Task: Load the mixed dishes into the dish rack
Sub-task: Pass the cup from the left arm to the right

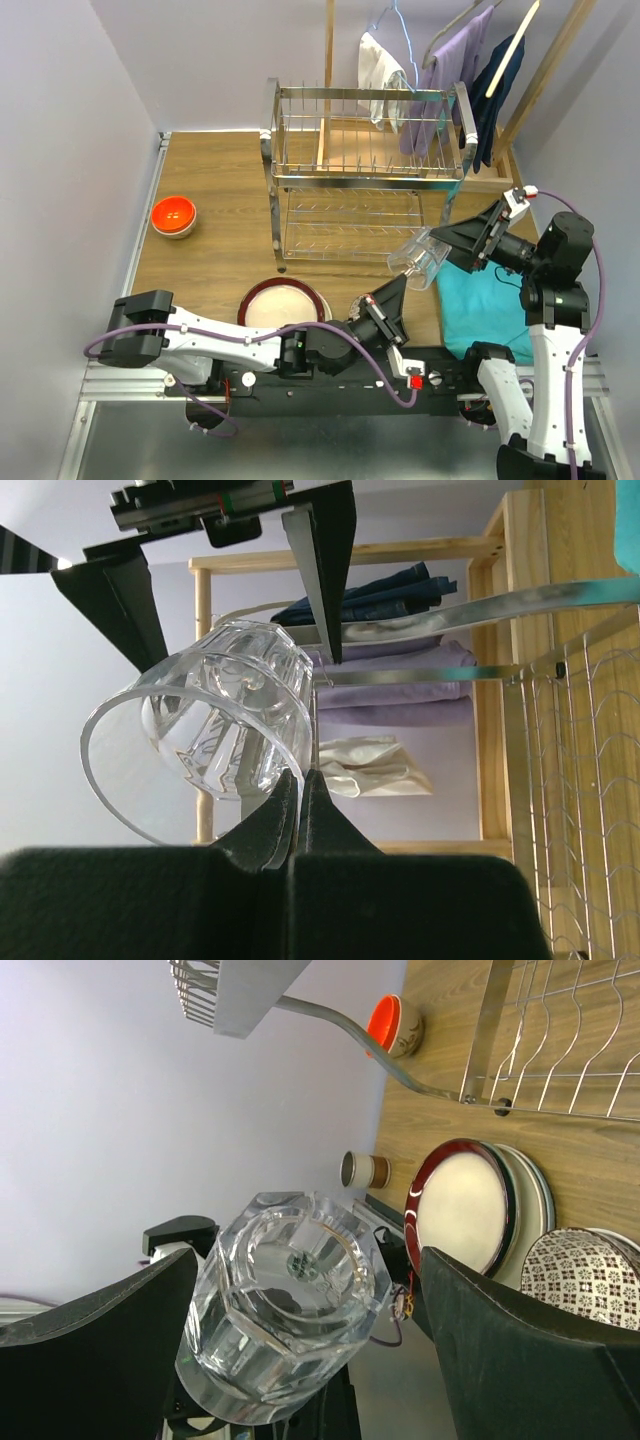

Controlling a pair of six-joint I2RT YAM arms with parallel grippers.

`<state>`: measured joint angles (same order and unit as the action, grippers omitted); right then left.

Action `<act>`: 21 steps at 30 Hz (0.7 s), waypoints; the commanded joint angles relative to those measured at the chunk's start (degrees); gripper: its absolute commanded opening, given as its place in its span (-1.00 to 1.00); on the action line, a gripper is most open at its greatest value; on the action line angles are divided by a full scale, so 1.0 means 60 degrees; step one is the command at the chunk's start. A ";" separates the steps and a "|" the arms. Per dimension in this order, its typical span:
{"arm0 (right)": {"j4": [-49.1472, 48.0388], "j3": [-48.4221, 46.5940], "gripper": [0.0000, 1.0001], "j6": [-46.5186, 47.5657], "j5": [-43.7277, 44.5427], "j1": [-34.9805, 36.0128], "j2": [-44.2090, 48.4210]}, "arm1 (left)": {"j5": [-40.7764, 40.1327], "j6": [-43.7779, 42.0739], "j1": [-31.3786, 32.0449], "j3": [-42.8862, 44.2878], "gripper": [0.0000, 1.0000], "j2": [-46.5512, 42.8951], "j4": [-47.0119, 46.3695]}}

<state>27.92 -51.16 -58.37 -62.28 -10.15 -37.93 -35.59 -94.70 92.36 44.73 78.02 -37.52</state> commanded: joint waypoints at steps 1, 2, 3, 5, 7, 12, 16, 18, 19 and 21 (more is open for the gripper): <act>-0.0025 -0.0160 1.00 0.0031 -0.0123 0.0125 -0.0021 | 0.0073 -0.0228 0.0003 0.0309 -1.00 0.0224 -0.0266; 0.0048 -0.0160 0.99 0.0074 -0.0108 0.0110 -0.0035 | 0.0073 -0.0214 0.0003 0.0222 -1.00 0.0210 -0.0266; 0.0077 -0.0175 0.99 0.0089 -0.0094 0.0125 -0.0035 | 0.0058 -0.0199 0.0003 0.0177 -1.00 0.0181 -0.0222; 0.0121 -0.0219 0.99 0.0118 -0.0093 0.0125 -0.0035 | 0.0058 -0.0155 -0.0041 0.0119 -1.00 0.0166 -0.0105; 0.0180 -0.0234 1.00 0.0192 -0.0093 0.0139 -0.0050 | 0.0015 -0.0126 -0.0070 0.0162 -1.00 0.0181 -0.0017; 0.0503 -0.0468 0.99 0.0382 -0.0108 0.0198 -0.0109 | -0.0322 -0.0169 -0.0392 0.0689 -1.00 0.0590 0.0262; 0.0400 -0.0381 0.99 0.0294 0.0009 0.0213 -0.0254 | -0.0191 -0.0360 -0.0510 0.0821 -1.00 0.0956 -0.0192; 0.0342 -0.0366 1.00 0.0280 0.0009 0.0198 -0.0343 | -0.0133 -0.0346 -0.0510 0.0909 -1.00 0.1103 -0.0236; 0.0312 -0.0351 0.98 0.0294 0.0038 0.0198 -0.0343 | -0.0089 -0.0360 -0.0510 0.0924 -1.00 0.1118 -0.0294; 0.0268 -0.0307 0.96 0.0324 0.0111 0.0198 -0.0372 | -0.0030 -0.0389 -0.0510 0.0909 -1.00 0.1191 -0.0441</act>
<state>29.69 -51.92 -56.93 -62.13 -9.32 -39.83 -36.42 -95.00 89.34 48.49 84.09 -37.26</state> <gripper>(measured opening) 0.994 0.009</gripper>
